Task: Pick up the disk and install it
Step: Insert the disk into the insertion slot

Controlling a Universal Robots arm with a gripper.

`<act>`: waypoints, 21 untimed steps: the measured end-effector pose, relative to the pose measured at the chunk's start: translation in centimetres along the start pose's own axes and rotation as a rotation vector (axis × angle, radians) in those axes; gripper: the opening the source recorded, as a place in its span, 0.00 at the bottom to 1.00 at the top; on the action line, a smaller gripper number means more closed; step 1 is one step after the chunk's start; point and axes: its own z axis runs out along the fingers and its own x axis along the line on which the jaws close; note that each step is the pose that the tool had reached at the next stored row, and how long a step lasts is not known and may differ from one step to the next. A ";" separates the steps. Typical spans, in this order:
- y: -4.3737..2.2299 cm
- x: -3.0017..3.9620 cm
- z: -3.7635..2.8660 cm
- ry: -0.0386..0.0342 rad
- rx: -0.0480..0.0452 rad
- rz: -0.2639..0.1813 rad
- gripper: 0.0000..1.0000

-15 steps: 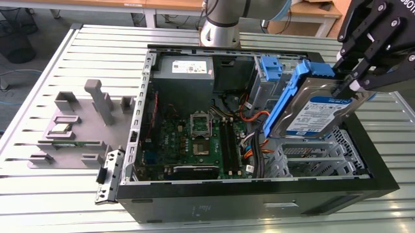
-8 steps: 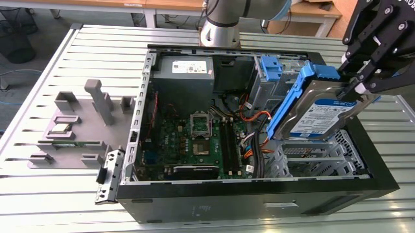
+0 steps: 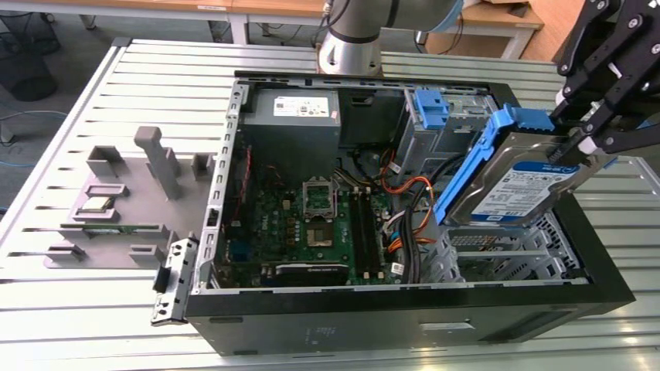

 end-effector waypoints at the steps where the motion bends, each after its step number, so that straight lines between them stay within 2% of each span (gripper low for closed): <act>1: -0.12 0.04 0.00 0.0001 0.0000 0.000 0.35; 9: -0.96 0.34 0.06 0.0000 0.0000 0.000 0.35; 21: -1.01 0.51 0.23 -0.0002 0.0018 -0.002 0.35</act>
